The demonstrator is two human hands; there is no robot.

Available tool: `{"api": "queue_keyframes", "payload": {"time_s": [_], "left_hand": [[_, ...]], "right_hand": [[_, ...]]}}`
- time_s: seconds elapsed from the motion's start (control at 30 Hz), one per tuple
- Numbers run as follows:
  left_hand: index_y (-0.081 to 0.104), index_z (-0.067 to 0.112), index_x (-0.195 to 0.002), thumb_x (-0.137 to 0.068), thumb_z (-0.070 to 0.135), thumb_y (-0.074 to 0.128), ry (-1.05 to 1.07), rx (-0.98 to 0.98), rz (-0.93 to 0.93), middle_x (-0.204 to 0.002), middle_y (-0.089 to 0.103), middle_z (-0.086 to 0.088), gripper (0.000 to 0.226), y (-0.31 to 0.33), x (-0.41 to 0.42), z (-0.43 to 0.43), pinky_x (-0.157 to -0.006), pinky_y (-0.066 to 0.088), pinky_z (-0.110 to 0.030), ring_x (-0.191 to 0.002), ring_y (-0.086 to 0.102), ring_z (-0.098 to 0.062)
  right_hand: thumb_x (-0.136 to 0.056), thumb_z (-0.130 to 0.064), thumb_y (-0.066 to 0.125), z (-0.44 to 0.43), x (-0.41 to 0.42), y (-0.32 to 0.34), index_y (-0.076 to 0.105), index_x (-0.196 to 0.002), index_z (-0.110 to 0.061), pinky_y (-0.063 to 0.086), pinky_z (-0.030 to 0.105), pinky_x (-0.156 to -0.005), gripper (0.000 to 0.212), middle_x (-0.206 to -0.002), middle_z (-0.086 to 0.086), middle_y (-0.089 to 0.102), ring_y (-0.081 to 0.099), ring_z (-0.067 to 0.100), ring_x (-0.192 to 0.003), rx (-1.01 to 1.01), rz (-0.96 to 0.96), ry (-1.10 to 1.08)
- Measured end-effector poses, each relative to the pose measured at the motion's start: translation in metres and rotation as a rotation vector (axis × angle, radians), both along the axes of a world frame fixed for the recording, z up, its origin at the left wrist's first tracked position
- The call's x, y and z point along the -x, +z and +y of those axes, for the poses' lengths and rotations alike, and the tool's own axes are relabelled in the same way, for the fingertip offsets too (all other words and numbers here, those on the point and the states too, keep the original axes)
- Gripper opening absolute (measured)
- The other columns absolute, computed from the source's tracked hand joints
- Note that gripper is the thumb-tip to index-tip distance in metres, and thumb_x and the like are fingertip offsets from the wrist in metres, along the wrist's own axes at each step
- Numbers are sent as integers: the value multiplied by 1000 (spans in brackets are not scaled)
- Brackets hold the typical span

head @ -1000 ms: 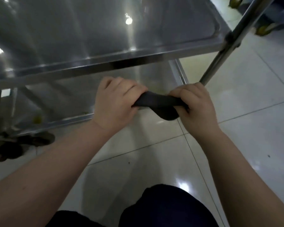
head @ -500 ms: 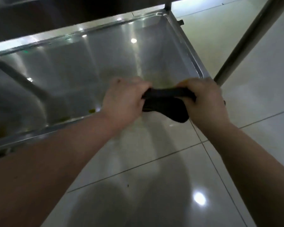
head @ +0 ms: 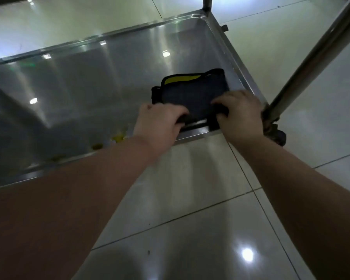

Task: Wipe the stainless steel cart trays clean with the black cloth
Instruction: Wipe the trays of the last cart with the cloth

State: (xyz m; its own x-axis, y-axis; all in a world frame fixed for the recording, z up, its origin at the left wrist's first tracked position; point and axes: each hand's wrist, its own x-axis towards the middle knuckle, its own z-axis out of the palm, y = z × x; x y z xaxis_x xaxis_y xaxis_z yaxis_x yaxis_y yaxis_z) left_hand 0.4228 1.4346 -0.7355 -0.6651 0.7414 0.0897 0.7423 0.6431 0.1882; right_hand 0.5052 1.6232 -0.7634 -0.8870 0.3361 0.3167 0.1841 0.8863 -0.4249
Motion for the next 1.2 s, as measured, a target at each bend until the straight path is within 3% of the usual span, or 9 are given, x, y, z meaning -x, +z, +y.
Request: {"api": "queue_keyframes", "payload": {"time_s": [0.13, 0.23, 0.3, 0.37, 0.43, 0.5, 0.63, 0.93, 1.2], "left_hand": [[56, 28, -133, -91, 60, 47, -11, -11, 40, -129, 61, 5, 54, -15, -5, -23, -98, 32, -40, -122, 50, -21], [40, 27, -148, -99, 56, 28, 242, -73, -19, -153, 41, -4, 58, -17, 26, -39, -112, 26, -45, -141, 32, -27], [22, 31, -155, -104, 46, 27, 388, 25, -115, -164, 18, -4, 54, -23, 50, -42, -120, 14, -49, -150, 9, -30], [9, 36, -156, -104, 47, 24, 430, 139, -179, -166, 0, -1, 55, -31, 62, -40, -120, 1, -55, -151, -6, -32], [3, 39, -156, -103, 51, 17, 412, 211, -137, -166, -4, 1, 56, -41, 64, -40, -118, -2, -59, -151, -7, -30], [0, 39, -156, -102, 52, 13, 403, 220, -83, -166, -2, 2, 57, -47, 64, -40, -118, -2, -60, -152, -4, -28], [1, 37, -156, -101, 51, 12, 400, 222, -41, -166, 1, 1, 58, -50, 64, -41, -118, -2, -59, -152, -2, -28], [1, 37, -156, -102, 49, 18, 418, 177, -55, -166, 1, 4, 58, -52, 65, -43, -119, -2, -57, -152, -3, -24], [2, 36, -157, -103, 46, 17, 425, 185, -48, -166, 1, 4, 57, -52, 64, -42, -118, -2, -59, -152, -2, -26]], "right_hand": [[-89, -40, 53, -9, -27, -19, 73, -103, -13, 32, 57, -108, 36, -113, 7, 68, 58, 35, -112, -158, 72, 79], [-93, -41, 51, -28, -10, -3, 68, -117, -12, 26, 55, -113, 41, -125, 12, 62, 52, 38, -123, -135, 116, 125], [-95, -48, 47, -40, 18, 11, 51, -140, -23, 17, 59, -117, 52, -147, 12, 46, 33, 41, -140, -25, -103, 80], [-93, -67, 37, -48, 48, 14, 17, -154, -42, -2, 63, -117, 68, -164, 4, 12, 1, 43, -148, -51, -410, 61], [-85, -83, 22, -55, 63, 3, -7, -150, -53, -10, 69, -111, 77, -164, -4, -14, -19, 44, -145, -135, -584, 56], [-81, -87, 11, -59, 65, -9, -16, -147, -55, -12, 73, -108, 78, -162, -5, -22, -24, 45, -143, -171, -611, 26], [-82, -84, 4, -59, 77, -13, -16, -147, -54, -11, 73, -108, 74, -163, -4, -19, -21, 47, -144, -234, -564, -17], [-84, -85, 12, -41, 199, -7, -5, -150, -55, -11, 75, -105, 74, -164, -4, -12, -19, 47, -145, -195, -582, 2], [-83, -85, 11, -68, 102, -10, -8, -149, -55, -13, 74, -106, 74, -164, -5, -16, -21, 45, -145, -134, -564, 13]]}}
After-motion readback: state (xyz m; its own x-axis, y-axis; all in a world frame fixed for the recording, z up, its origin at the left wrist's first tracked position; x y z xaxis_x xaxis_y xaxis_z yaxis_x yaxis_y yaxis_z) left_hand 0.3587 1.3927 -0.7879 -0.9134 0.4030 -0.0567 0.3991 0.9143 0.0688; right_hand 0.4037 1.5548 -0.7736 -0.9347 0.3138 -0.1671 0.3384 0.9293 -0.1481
